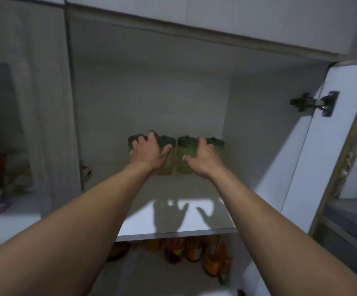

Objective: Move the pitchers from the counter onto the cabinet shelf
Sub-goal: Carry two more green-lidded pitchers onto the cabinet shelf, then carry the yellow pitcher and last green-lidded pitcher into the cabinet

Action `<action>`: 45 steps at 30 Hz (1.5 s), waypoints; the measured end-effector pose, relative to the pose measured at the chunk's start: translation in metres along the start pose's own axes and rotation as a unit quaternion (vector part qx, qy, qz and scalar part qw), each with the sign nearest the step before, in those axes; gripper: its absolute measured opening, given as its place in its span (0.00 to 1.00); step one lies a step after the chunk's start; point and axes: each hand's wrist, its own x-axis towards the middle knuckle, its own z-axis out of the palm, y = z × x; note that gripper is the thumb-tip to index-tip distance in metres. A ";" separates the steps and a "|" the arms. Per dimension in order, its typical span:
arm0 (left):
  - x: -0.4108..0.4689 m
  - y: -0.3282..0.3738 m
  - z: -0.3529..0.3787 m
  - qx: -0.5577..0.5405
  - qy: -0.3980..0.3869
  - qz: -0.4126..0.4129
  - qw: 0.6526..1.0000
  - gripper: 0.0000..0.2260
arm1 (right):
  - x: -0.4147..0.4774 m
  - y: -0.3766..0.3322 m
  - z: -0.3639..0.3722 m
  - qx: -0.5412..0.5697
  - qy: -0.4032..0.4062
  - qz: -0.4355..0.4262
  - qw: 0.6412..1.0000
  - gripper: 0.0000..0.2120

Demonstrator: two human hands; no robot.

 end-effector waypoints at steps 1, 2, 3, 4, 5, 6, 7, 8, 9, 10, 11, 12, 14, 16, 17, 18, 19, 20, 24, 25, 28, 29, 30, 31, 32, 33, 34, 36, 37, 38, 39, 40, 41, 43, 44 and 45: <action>-0.006 0.002 -0.010 -0.003 0.002 0.022 1.000 0.25 | -0.007 -0.004 -0.006 -0.008 0.003 -0.006 1.000 0.36; -0.011 0.004 -0.019 -0.004 0.001 0.042 0.999 0.25 | -0.015 -0.008 -0.012 -0.016 0.006 -0.016 1.000 0.35; -0.018 0.007 -0.030 -0.005 0.002 0.058 0.998 0.25 | -0.023 -0.013 -0.019 -0.022 0.008 -0.027 0.999 0.34; -0.025 0.008 -0.041 -0.002 0.007 0.070 0.997 0.25 | -0.032 -0.019 -0.025 -0.029 0.011 -0.039 0.999 0.34; -0.034 0.009 -0.052 0.004 0.014 0.079 0.997 0.25 | -0.039 -0.025 -0.030 -0.035 0.012 -0.050 0.998 0.33; -0.042 0.010 -0.063 0.008 0.023 0.084 0.996 0.24 | -0.046 -0.031 -0.033 -0.038 0.013 -0.059 0.997 0.33; -0.049 0.009 -0.073 0.013 0.035 0.089 0.995 0.24 | -0.052 -0.037 -0.036 -0.040 0.016 -0.070 0.997 0.33; -0.058 0.009 -0.082 0.020 0.048 0.092 0.994 0.23 | -0.059 -0.043 -0.040 -0.043 0.016 -0.083 0.996 0.33; -0.070 0.006 -0.095 0.032 0.062 0.091 0.993 0.23 | -0.068 -0.052 -0.042 -0.042 0.010 -0.095 0.995 0.33; -0.081 0.003 -0.106 0.045 0.072 0.090 0.992 0.22 | -0.076 -0.061 -0.042 -0.043 0.005 -0.102 0.994 0.33; -0.090 0.000 -0.115 0.051 0.083 0.089 0.991 0.22 | -0.081 -0.067 -0.041 -0.044 0.006 -0.107 0.993 0.33; -0.099 -0.005 -0.126 0.059 0.100 0.083 0.990 0.21 | -0.088 -0.075 -0.040 -0.043 0.007 -0.112 0.993 0.33; -0.128 -0.019 -0.152 0.078 0.148 0.047 0.985 0.20 | -0.111 -0.097 -0.034 -0.028 -0.001 -0.136 0.990 0.32; -0.156 -0.038 -0.175 0.102 0.181 0.016 0.978 0.19 | -0.130 -0.119 -0.020 0.000 -0.007 -0.155 0.988 0.31; -0.169 -0.050 -0.186 0.116 0.188 0.001 0.975 0.19 | -0.140 -0.130 -0.012 0.012 -0.010 -0.164 0.986 0.31; -0.184 -0.064 -0.198 0.128 0.191 -0.018 0.973 0.20 | -0.154 -0.142 -0.002 0.020 -0.018 -0.179 0.984 0.31; -0.200 -0.077 -0.210 0.140 0.197 -0.038 0.970 0.20 | -0.167 -0.154 0.007 0.028 -0.032 -0.195 0.980 0.32; -0.215 -0.090 -0.222 0.154 0.205 -0.056 0.965 0.20 | -0.182 -0.167 0.017 0.036 -0.049 -0.208 0.976 0.32; -0.272 -0.139 -0.271 0.189 0.232 -0.122 0.946 0.20 | -0.232 -0.219 0.049 0.067 -0.093 -0.256 0.960 0.33; -0.290 -0.152 -0.286 0.201 0.238 -0.140 0.940 0.21 | -0.247 -0.235 0.057 0.077 -0.106 -0.269 0.954 0.33; -0.335 -0.185 -0.322 0.225 0.252 -0.183 0.923 0.23 | -0.287 -0.272 0.080 0.095 -0.140 -0.299 0.939 0.32; -0.353 -0.196 -0.335 0.234 0.254 -0.199 0.917 0.23 | -0.303 -0.285 0.090 0.099 -0.151 -0.312 0.933 0.32; -0.368 -0.207 -0.345 0.242 0.255 -0.213 0.912 0.23 | -0.317 -0.297 0.097 0.101 -0.160 -0.322 0.927 0.32; -0.387 -0.217 -0.357 0.252 0.256 -0.231 0.904 0.23 | -0.335 -0.310 0.106 0.104 -0.172 -0.335 0.920 0.32; -0.405 -0.229 -0.368 0.260 0.257 -0.247 0.897 0.23 | -0.353 -0.325 0.115 0.106 -0.182 -0.347 0.914 0.32; -0.420 -0.240 -0.378 0.266 0.257 -0.259 0.892 0.23 | -0.368 -0.337 0.122 0.107 -0.189 -0.357 0.909 0.33; -0.435 -0.248 -0.388 0.271 0.257 -0.269 0.888 0.23 | -0.383 -0.349 0.127 0.109 -0.197 -0.366 0.903 0.34; -0.469 -0.265 -0.410 0.283 0.259 -0.294 0.875 0.23 | -0.419 -0.374 0.142 0.121 -0.218 -0.380 0.891 0.34; -0.483 -0.273 -0.420 0.288 0.260 -0.304 0.870 0.23 | -0.434 -0.384 0.148 0.127 -0.226 -0.386 0.885 0.34; -0.502 -0.283 -0.432 0.293 0.262 -0.318 0.863 0.23 | -0.455 -0.397 0.157 0.133 -0.236 -0.397 0.877 0.33; -0.519 -0.290 -0.442 0.297 0.263 -0.331 0.856 0.23 | -0.473 -0.407 0.164 0.139 -0.245 -0.405 0.870 0.33; -0.533 -0.298 -0.448 0.302 0.264 -0.341 0.850 0.23 | -0.488 -0.414 0.171 0.143 -0.256 -0.409 0.864 0.33; -0.555 -0.307 -0.458 0.308 0.265 -0.356 0.842 0.23 | -0.511 -0.425 0.180 0.147 -0.270 -0.414 0.856 0.33; -0.584 -0.321 -0.467 0.315 0.266 -0.372 0.831 0.23 | -0.539 -0.436 0.192 0.152 -0.286 -0.420 0.848 0.31; -0.601 -0.327 -0.473 0.318 0.267 -0.381 0.826 0.23 | -0.556 -0.443 0.198 0.155 -0.293 -0.425 0.843 0.31; -0.618 -0.333 -0.480 0.322 0.267 -0.390 0.820 0.22 | -0.574 -0.450 0.206 0.157 -0.301 -0.430 0.837 0.30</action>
